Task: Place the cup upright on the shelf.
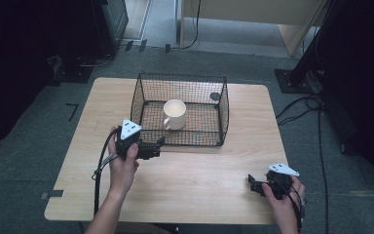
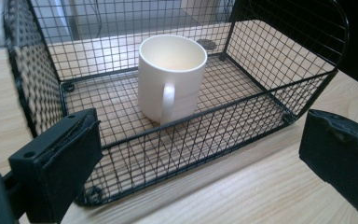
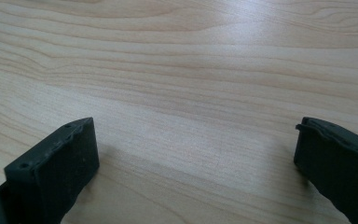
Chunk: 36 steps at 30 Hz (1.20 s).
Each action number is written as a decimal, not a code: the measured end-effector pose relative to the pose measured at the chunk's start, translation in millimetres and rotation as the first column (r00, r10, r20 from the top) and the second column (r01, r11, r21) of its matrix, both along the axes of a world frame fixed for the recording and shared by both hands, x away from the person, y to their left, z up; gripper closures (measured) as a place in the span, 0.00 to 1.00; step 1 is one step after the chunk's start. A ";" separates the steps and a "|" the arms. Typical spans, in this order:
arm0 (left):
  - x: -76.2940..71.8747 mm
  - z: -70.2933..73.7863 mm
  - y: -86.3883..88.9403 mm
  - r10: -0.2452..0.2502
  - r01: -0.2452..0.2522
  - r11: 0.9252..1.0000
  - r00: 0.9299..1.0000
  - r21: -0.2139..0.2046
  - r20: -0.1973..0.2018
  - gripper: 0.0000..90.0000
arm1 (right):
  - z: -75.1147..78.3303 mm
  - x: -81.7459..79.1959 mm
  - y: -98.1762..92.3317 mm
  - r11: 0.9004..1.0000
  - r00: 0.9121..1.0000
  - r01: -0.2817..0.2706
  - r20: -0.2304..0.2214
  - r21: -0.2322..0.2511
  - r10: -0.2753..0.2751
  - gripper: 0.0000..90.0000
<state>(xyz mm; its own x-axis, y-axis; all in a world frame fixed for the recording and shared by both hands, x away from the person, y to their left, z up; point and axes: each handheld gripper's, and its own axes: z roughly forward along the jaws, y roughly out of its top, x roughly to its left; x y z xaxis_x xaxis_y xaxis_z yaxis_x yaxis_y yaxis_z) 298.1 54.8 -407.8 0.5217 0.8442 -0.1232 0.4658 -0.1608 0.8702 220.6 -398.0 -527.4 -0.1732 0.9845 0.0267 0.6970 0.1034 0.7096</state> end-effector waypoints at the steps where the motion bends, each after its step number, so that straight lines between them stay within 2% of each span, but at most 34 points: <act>1: -2.4 -0.7 2.0 0.002 -0.002 1.000 1.000 0.000 0.003 0.00 | 0.0 0.0 0.0 1.000 1.000 0.000 0.000 0.000 0.000 0.00; 11: -25.6 -11.2 29.3 0.029 -0.030 1.000 0.999 0.008 0.022 0.00 | 0.0 0.0 0.0 1.000 1.000 0.000 0.000 0.000 0.000 0.00; 18: -35.3 -29.3 57.0 0.082 -0.082 0.997 0.997 0.010 -0.005 0.00 | 0.0 0.0 0.0 1.000 1.000 0.000 0.000 0.000 0.000 0.00; 21: -37.7 -37.2 68.0 0.119 -0.119 0.993 0.993 0.023 -0.010 0.00 | 0.0 0.0 0.0 1.000 1.000 0.000 0.000 0.000 0.000 0.00; 25: -40.8 -49.4 81.7 0.142 -0.141 0.989 0.990 0.044 -0.015 0.00 | 0.0 0.0 0.0 1.000 1.000 0.000 0.000 0.000 0.000 0.00; 29: -43.0 -64.5 93.6 0.171 -0.168 0.983 0.984 0.069 -0.043 0.00 | 0.0 0.0 0.0 1.000 1.000 0.000 0.000 0.000 0.000 0.00; 34: -46.1 -81.5 108.8 0.211 -0.204 0.975 0.974 0.087 -0.081 0.00 | 0.0 0.0 0.0 1.000 1.000 0.000 0.000 0.000 0.000 0.00; 36: -46.9 -87.5 114.1 0.219 -0.208 0.972 0.970 0.110 -0.100 0.00 | 0.0 0.0 0.0 1.000 1.000 -0.001 0.001 -0.001 0.001 0.00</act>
<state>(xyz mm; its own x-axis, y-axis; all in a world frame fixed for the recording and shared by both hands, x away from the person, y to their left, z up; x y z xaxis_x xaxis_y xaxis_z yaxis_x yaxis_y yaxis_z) 251.2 168.9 -495.2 0.3155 0.9455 -0.0809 0.5913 -0.1292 0.7960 220.6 -398.0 -527.4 -0.1738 0.9844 0.0258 0.6965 0.1043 0.7100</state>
